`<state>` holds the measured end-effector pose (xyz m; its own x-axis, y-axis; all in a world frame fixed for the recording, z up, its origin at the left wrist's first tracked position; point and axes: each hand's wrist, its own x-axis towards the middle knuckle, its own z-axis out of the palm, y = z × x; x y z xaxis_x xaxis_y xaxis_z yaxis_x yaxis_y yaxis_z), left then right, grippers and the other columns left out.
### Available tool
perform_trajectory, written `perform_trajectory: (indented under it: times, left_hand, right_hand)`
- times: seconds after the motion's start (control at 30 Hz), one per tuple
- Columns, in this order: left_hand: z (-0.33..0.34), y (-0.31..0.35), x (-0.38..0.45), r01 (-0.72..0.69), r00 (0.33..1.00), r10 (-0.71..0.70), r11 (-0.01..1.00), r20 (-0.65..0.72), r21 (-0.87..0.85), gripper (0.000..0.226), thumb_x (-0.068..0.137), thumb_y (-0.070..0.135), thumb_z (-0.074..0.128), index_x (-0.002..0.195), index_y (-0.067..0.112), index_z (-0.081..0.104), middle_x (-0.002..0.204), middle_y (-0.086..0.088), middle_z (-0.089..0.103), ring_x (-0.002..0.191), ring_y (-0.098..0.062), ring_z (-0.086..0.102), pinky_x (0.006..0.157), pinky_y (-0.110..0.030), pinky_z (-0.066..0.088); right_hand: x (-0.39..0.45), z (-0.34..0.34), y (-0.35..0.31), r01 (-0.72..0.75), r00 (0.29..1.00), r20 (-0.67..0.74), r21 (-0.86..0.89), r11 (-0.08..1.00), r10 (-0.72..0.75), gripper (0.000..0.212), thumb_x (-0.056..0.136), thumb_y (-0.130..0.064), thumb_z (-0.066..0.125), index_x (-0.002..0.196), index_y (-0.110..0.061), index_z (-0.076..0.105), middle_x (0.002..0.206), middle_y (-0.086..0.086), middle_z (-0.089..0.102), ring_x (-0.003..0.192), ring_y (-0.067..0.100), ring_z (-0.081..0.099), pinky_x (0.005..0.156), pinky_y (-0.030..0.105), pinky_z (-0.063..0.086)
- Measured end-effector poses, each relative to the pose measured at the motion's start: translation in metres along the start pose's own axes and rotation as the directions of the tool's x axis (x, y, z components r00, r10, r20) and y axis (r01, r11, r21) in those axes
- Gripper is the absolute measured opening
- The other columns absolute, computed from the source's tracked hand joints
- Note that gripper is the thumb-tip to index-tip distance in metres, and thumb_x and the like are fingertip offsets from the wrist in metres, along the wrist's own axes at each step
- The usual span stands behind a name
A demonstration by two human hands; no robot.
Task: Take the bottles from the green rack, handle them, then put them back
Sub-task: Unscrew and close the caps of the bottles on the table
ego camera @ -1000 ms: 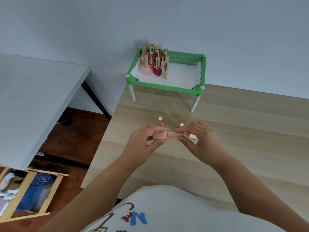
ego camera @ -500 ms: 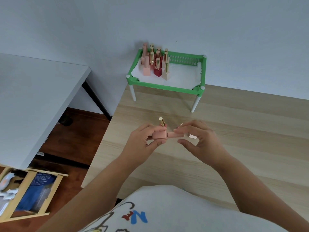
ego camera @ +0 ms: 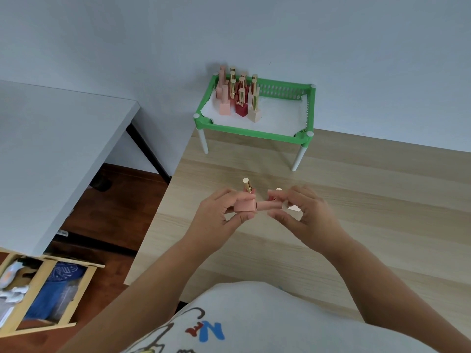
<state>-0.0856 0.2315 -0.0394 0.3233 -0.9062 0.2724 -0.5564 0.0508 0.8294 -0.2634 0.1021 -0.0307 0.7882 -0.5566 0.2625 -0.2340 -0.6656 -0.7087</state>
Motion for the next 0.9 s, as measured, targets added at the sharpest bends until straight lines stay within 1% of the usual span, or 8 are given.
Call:
perform_trajectory:
  times: [0.1, 0.23, 0.4, 0.53, 0.63, 0.7, 0.8, 0.9]
  left_hand:
    - [-0.0003, 0.0002, 0.0002, -0.001, 1.000, 0.001, 1.000, -0.004, 0.004, 0.031, 0.083, 0.016, 0.074, 0.113, 0.017, 0.068, 0.098, 0.027, 0.056, 0.096, 0.000, 0.060, 0.083, -0.012, 0.050]
    - [0.0004, -0.0006, 0.0001, 0.006, 1.000, -0.006, 1.000, -0.004, 0.006, 0.030, 0.083, 0.016, 0.074, 0.113, 0.016, 0.069, 0.096, 0.030, 0.057, 0.094, 0.000, 0.060, 0.083, -0.013, 0.051]
    - [0.0003, -0.0008, -0.0010, -0.012, 1.000, 0.012, 1.000, -0.005, 0.014, 0.030, 0.083, 0.016, 0.074, 0.113, 0.014, 0.069, 0.098, 0.031, 0.057, 0.093, 0.000, 0.060, 0.082, -0.015, 0.052]
    - [0.0006, 0.0004, -0.0010, -0.033, 0.999, 0.034, 0.996, -0.002, 0.080, 0.029, 0.083, 0.019, 0.074, 0.111, 0.014, 0.069, 0.093, 0.022, 0.055, 0.086, -0.006, 0.059, 0.078, -0.030, 0.057]
    - [0.0004, 0.0016, -0.0001, -0.095, 0.995, 0.096, 0.982, 0.004, 0.160, 0.028, 0.084, 0.020, 0.074, 0.111, 0.012, 0.070, 0.091, 0.022, 0.052, 0.081, -0.008, 0.058, 0.073, -0.034, 0.055]
    - [0.0006, 0.0006, 0.0004, -0.126, 0.992, 0.129, 0.967, -0.001, 0.219, 0.028, 0.083, 0.020, 0.074, 0.110, 0.011, 0.070, 0.092, 0.016, 0.053, 0.079, -0.008, 0.056, 0.071, -0.030, 0.053]
    - [0.0022, -0.0014, 0.0005, -0.157, 0.986, 0.168, 0.935, -0.010, 0.318, 0.028, 0.083, 0.021, 0.075, 0.109, 0.012, 0.070, 0.092, 0.017, 0.050, 0.078, -0.003, 0.049, 0.069, -0.018, 0.043]
    - [0.0018, -0.0069, 0.0005, -0.163, 0.983, 0.183, 0.918, -0.021, 0.360, 0.026, 0.082, 0.021, 0.076, 0.106, 0.014, 0.070, 0.089, 0.012, 0.056, 0.076, -0.005, 0.048, 0.066, -0.017, 0.041]
  right_hand:
    - [0.0005, -0.0028, -0.0014, 0.015, 1.000, -0.007, 0.023, 1.000, -0.015, 0.041, 0.076, -0.029, 0.076, 0.115, -0.031, 0.063, 0.102, -0.013, 0.060, 0.093, 0.009, 0.057, 0.084, 0.021, 0.046]
    - [0.0026, -0.0017, -0.0037, 0.033, 0.999, -0.033, 0.001, 0.999, -0.033, 0.027, 0.077, -0.010, 0.075, 0.101, -0.023, 0.071, 0.098, -0.005, 0.065, 0.092, 0.014, 0.057, 0.081, 0.027, 0.048]
    - [0.0016, 0.0000, -0.0040, 0.026, 0.999, -0.034, 0.032, 0.999, -0.025, 0.024, 0.080, -0.009, 0.072, 0.101, -0.019, 0.071, 0.095, 0.000, 0.066, 0.093, 0.020, 0.061, 0.082, 0.033, 0.051]
    - [-0.0006, 0.0013, -0.0026, -0.016, 0.999, -0.027, 0.076, 0.997, 0.018, 0.023, 0.082, -0.010, 0.069, 0.104, -0.016, 0.071, 0.087, 0.004, 0.062, 0.081, 0.018, 0.060, 0.076, 0.038, 0.052]
    - [-0.0002, 0.0020, -0.0015, -0.048, 0.999, -0.005, 0.088, 0.995, 0.049, 0.023, 0.082, -0.009, 0.069, 0.104, -0.017, 0.070, 0.086, 0.003, 0.062, 0.080, 0.017, 0.060, 0.077, 0.038, 0.053]
    - [0.0010, 0.0023, -0.0015, -0.065, 0.998, 0.010, 0.086, 0.994, 0.065, 0.023, 0.082, -0.008, 0.069, 0.103, -0.016, 0.070, 0.086, 0.003, 0.063, 0.081, 0.017, 0.060, 0.078, 0.038, 0.052]
    - [0.0035, 0.0025, -0.0015, -0.078, 0.997, 0.015, 0.085, 0.993, 0.077, 0.022, 0.081, -0.007, 0.070, 0.102, -0.015, 0.071, 0.085, 0.002, 0.063, 0.079, 0.015, 0.060, 0.077, 0.036, 0.052]
    - [0.0068, 0.0031, -0.0027, -0.082, 0.997, 0.022, 0.070, 0.994, 0.080, 0.022, 0.081, -0.008, 0.071, 0.102, -0.015, 0.072, 0.083, 0.000, 0.061, 0.077, 0.014, 0.059, 0.074, 0.031, 0.052]
